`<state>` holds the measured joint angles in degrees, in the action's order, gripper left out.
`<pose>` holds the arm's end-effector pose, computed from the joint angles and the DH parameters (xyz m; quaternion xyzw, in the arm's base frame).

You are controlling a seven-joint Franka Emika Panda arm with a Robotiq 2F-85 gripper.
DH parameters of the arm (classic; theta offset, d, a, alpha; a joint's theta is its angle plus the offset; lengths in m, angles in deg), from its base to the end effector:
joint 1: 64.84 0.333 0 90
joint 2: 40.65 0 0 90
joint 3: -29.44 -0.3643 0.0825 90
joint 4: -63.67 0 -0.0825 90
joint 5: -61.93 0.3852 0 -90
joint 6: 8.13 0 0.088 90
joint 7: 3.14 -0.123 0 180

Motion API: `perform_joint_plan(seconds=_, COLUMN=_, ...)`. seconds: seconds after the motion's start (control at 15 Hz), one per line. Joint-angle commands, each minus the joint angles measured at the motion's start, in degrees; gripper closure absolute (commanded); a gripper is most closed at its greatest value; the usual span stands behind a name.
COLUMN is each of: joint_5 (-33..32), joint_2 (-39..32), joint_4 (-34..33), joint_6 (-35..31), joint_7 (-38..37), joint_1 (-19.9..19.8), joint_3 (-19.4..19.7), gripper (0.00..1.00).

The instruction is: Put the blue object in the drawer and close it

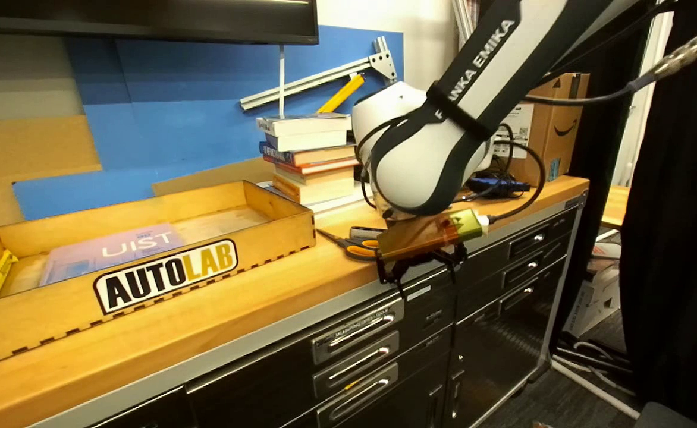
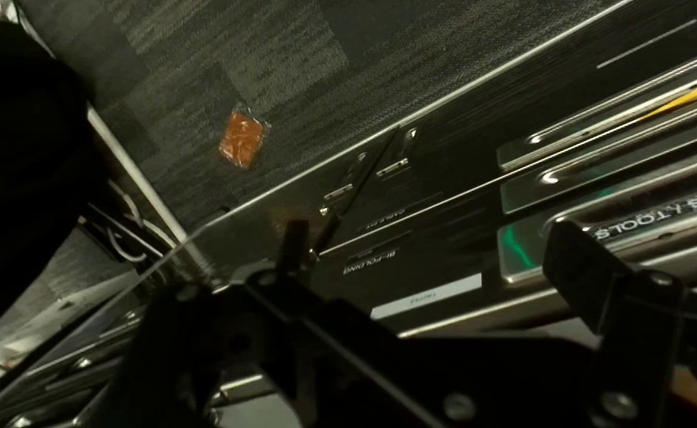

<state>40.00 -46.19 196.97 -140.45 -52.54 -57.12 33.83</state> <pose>0.5079 0.0178 0.3215 0.9547 -0.2584 0.0104 0.1475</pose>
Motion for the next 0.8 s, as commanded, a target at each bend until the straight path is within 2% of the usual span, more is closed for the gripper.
perform_joint_plan(seconds=0.0, joint_5=-2.21, joint_2=13.36, joint_4=6.19, joint_6=3.17, joint_7=10.17, joint_1=-1.76, joint_3=-2.49, gripper=0.00)
perform_joint_plan(seconds=0.27, joint_5=-2.52, joint_2=21.13, joint_4=6.97, joint_6=5.03, joint_7=22.09, joint_1=-3.46, joint_3=-5.05, gripper=0.00)
perform_joint_plan(seconds=0.4, joint_5=-1.47, joint_2=23.61, joint_4=7.05, joint_6=2.88, joint_7=28.00, joint_1=-4.11, joint_3=-5.76, gripper=0.00)
perform_joint_plan(seconds=0.47, joint_5=0.53, joint_2=24.65, joint_4=7.44, joint_6=-0.48, joint_7=30.31, joint_1=-4.34, joint_3=-5.25, gripper=0.00)
perform_joint_plan(seconds=0.53, joint_5=-0.29, joint_2=21.37, joint_4=5.68, joint_6=3.21, joint_7=25.95, joint_1=-5.34, joint_3=-7.06, gripper=0.00)
perform_joint_plan(seconds=0.73, joint_5=-0.21, joint_2=21.83, joint_4=5.89, joint_6=3.16, joint_7=26.47, joint_1=-6.22, joint_3=-7.79, gripper=0.00)
